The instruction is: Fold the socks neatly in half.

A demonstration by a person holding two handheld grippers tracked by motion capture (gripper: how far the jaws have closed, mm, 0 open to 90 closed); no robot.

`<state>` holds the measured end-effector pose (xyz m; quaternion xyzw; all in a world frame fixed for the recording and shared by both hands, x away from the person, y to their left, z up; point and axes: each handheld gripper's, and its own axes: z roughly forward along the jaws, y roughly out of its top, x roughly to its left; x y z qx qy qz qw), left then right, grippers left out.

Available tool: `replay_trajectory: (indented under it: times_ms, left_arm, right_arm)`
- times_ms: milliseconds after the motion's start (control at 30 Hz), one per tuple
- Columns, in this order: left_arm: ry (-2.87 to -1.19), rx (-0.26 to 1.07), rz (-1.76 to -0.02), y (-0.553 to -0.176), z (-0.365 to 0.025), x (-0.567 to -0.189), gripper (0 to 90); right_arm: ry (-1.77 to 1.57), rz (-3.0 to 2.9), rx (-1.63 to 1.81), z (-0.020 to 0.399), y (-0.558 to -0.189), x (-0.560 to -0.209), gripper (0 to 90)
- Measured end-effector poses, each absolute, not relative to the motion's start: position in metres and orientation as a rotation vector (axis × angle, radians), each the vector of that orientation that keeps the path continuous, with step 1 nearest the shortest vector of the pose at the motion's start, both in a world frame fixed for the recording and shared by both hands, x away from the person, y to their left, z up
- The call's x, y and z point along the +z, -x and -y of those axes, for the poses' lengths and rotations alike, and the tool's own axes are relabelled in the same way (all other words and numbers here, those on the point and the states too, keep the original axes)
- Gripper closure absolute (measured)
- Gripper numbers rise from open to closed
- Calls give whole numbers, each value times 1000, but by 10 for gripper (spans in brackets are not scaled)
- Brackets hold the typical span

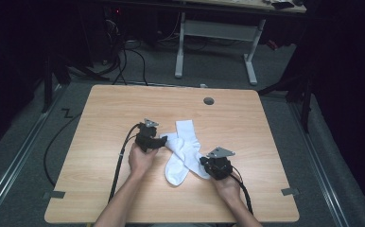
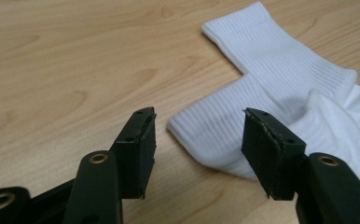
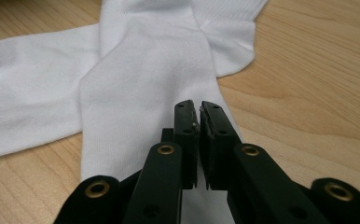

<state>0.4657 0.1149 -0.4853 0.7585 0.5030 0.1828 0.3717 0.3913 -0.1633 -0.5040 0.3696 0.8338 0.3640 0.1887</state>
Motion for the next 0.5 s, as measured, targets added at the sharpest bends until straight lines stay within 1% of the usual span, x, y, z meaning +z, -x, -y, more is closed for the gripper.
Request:
replay_trajectory:
  times_ms: [100, 167, 200, 267, 300, 333, 400, 433, 467, 500]
  left_arm:
    - [-2007, 495, -1284, -472, -108, -482, 472]
    - [-2026, 482, -1299, -477, -107, -484, 507]
    - [-2034, 467, -1308, -479, -107, -485, 507]
    - [-2048, 446, -1331, -483, -107, -488, 560]
    - [-2062, 436, -1327, -485, -107, -490, 560]
    - [-2073, 434, -1314, -485, -106, -490, 618]
    - [-2090, 442, -1304, -484, -104, -489, 688]
    - [-2100, 440, -1295, -484, -103, -489, 688]
    - [-2103, 434, -1290, -484, -102, -489, 762]
    - [-2109, 424, -1287, -484, -102, -488, 762]
  right_arm:
    - [-1044, -2344, 1026, 163, -391, -504, 853]
    - [-1040, -2345, 1025, 163, -391, -504, 854]
    - [-1043, -2345, 1026, 163, -391, -504, 854]
    - [-1043, -2344, 1024, 163, -391, -504, 854]
    - [-1042, -2345, 1023, 163, -391, -504, 855]
    - [-1040, -2346, 1023, 163, -391, -504, 855]
    - [-1039, -2346, 1023, 163, -391, -504, 856]
    - [-1039, -2346, 1023, 163, -391, -504, 856]
    - [-1038, -2346, 1020, 163, -390, -504, 856]
    - [-1038, -2346, 1020, 163, -390, -504, 856]
